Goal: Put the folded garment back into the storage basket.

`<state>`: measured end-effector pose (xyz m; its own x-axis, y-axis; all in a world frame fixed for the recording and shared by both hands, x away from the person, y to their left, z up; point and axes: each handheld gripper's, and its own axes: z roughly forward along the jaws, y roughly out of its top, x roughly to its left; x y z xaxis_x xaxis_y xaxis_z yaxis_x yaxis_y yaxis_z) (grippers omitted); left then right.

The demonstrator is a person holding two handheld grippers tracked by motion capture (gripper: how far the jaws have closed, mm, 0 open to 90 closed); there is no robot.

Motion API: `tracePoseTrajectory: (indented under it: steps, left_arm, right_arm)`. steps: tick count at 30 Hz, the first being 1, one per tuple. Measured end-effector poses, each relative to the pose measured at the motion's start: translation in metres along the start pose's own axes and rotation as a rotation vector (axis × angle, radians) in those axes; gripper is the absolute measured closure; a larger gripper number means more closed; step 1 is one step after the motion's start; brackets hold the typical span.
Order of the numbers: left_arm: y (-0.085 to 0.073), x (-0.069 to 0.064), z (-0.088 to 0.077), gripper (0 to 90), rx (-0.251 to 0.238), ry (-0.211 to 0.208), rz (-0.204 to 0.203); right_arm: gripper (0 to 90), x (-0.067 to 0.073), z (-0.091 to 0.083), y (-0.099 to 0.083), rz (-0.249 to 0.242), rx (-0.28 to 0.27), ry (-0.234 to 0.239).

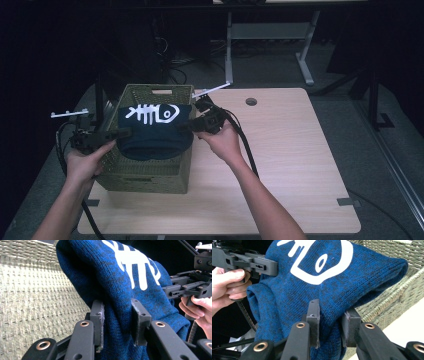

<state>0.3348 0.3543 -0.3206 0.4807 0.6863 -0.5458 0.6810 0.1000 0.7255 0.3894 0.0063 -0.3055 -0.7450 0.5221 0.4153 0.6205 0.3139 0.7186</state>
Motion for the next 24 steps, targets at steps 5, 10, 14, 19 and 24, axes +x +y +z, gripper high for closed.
tracePoseTrajectory:
  steps: [5, 10, 14, 19, 24]
  left_arm:
    - [0.0, 0.004, -0.003, 68.1, -0.004, 0.019, -0.011]
    - [0.001, 0.01, -0.008, 68.1, -0.018, 0.035, -0.02]
    - [0.002, 0.014, -0.013, 68.1, -0.015, 0.068, -0.022]
    - [0.001, 0.02, -0.015, 67.9, -0.016, 0.075, -0.033]
    - [0.002, 0.023, -0.015, 67.4, -0.017, 0.08, -0.041]
  right_arm:
    - [72.0, 0.001, 0.008, 0.001, 0.008, 0.0, 0.001]
    - [72.0, 0.006, 0.015, 0.003, 0.003, -0.007, 0.005]
    - [71.9, 0.01, 0.023, 0.005, 0.006, -0.009, 0.01]
    - [71.9, 0.011, 0.032, 0.005, 0.002, -0.006, 0.004]
    - [71.8, 0.011, 0.036, 0.006, 0.014, -0.014, -0.004]
